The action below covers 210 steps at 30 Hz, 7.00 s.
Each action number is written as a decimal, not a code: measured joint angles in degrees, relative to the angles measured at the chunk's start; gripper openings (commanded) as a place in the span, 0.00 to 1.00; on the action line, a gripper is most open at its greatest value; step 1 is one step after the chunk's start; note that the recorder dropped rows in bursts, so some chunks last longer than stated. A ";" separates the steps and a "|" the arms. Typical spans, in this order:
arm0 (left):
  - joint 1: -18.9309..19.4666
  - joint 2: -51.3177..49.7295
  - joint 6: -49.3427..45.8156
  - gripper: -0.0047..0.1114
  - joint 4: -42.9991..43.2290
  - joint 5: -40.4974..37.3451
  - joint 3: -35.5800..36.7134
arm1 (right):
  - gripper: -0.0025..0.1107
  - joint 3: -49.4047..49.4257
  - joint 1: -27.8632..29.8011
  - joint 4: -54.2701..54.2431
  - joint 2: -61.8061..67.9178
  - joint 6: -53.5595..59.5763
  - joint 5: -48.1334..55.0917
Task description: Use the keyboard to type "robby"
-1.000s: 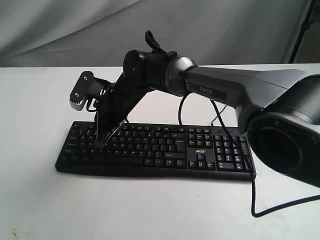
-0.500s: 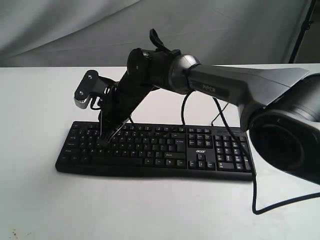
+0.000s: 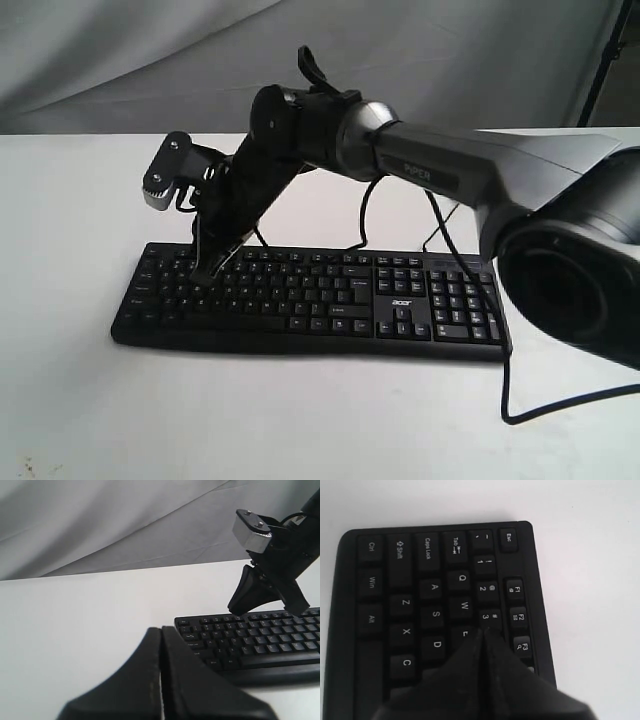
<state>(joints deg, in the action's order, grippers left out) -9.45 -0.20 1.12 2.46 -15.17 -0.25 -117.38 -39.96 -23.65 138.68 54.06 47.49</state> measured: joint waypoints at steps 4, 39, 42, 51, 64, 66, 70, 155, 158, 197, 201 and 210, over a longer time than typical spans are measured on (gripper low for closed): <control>0.00 0.00 0.00 0.04 0.00 0.00 0.00 | 0.02 -0.24 0.00 0.00 0.00 -0.26 0.34; 0.00 0.00 0.00 0.04 0.00 0.00 0.00 | 0.02 -0.22 0.13 0.22 2.14 -1.37 0.63; 0.00 0.00 0.00 0.04 0.00 0.00 0.00 | 0.02 -0.22 0.13 0.22 2.48 -1.37 0.63; 0.00 0.00 0.00 0.04 0.00 0.00 0.00 | 0.02 -0.22 0.02 0.10 2.74 -0.92 0.63; 0.00 0.00 0.00 0.04 0.00 0.00 0.00 | 0.02 -0.22 0.02 0.10 2.74 -0.69 0.70; 0.00 0.00 0.00 0.04 0.00 0.00 0.00 | 0.02 -0.22 0.02 0.10 2.83 -0.69 0.70; 0.00 0.00 0.00 0.04 0.00 0.00 0.00 | 0.02 -0.22 0.02 0.10 2.83 -0.69 0.70; 0.00 0.00 0.00 0.04 0.00 0.00 0.00 | 0.02 22.28 6.82 -0.46 -9.69 2.64 -5.29; 0.00 0.00 0.00 0.04 0.00 0.00 0.00 | 0.02 22.28 6.82 -0.01 -9.69 1.87 -4.96; 0.00 0.00 0.00 0.04 0.00 0.00 0.00 | 0.02 24.99 6.82 0.07 -10.01 1.30 -7.00; 0.00 0.00 0.00 0.04 0.00 0.00 0.00 | 0.02 24.99 6.82 -0.03 -10.01 1.30 -7.27; 0.00 0.00 0.00 0.04 0.00 0.00 0.00 | 0.02 25.13 6.25 0.10 -12.10 1.54 -8.05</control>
<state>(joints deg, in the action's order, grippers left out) -9.45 -0.20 1.12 2.46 -15.17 -0.25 -92.25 -33.70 -23.55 126.57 55.60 39.44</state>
